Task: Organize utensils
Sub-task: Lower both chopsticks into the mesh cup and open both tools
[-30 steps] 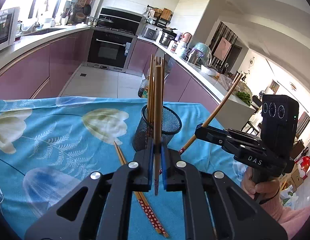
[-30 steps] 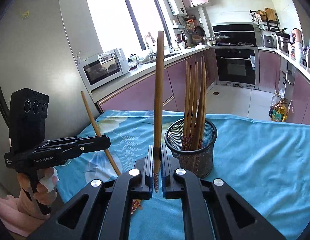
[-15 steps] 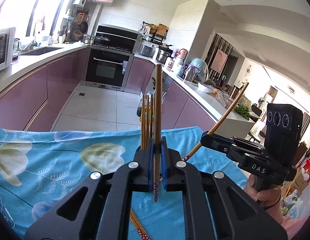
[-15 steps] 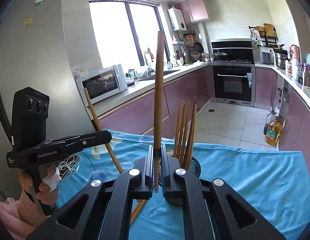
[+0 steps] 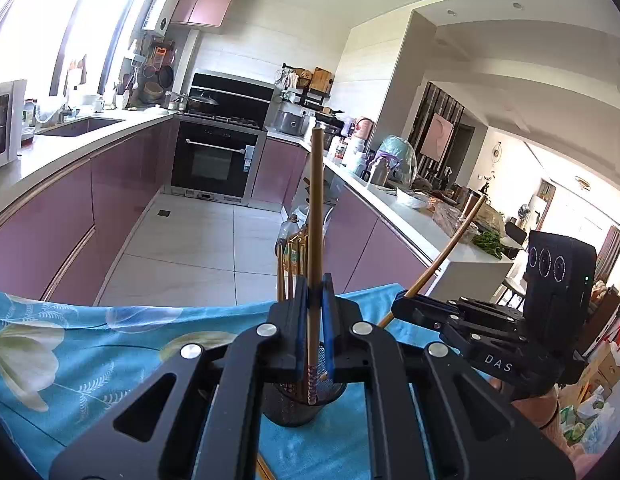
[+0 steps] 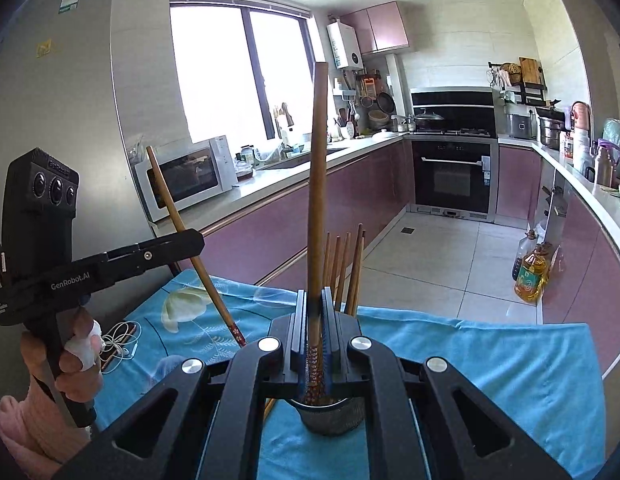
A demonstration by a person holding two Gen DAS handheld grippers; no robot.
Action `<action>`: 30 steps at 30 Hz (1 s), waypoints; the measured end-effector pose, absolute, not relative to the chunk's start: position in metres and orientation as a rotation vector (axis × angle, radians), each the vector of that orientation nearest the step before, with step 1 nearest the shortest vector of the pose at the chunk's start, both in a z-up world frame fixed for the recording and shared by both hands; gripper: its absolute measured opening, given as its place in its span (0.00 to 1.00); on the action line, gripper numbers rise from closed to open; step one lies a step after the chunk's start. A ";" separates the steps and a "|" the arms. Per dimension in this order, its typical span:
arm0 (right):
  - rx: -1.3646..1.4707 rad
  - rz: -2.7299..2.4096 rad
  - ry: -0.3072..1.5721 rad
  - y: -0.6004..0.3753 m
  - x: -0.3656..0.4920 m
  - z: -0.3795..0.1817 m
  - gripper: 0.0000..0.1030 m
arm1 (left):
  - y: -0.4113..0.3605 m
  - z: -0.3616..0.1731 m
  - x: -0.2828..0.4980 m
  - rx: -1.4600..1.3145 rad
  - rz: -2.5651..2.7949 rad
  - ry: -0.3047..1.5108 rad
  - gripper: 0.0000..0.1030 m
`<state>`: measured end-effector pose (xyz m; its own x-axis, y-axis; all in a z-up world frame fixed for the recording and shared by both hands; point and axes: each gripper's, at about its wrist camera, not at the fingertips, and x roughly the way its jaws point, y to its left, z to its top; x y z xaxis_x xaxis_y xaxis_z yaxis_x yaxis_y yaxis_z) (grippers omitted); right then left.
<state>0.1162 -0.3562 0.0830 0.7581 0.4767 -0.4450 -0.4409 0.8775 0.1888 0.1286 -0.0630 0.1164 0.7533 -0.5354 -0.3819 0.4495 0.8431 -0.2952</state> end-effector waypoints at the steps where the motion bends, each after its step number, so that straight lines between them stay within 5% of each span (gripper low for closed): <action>1: 0.072 0.498 0.512 -0.356 0.119 0.081 0.06 | -0.063 0.116 0.130 -0.190 -0.536 0.477 0.07; 30: 0.075 0.481 0.725 -0.347 0.164 0.028 0.08 | -0.111 0.039 0.206 -0.012 -0.495 0.748 0.08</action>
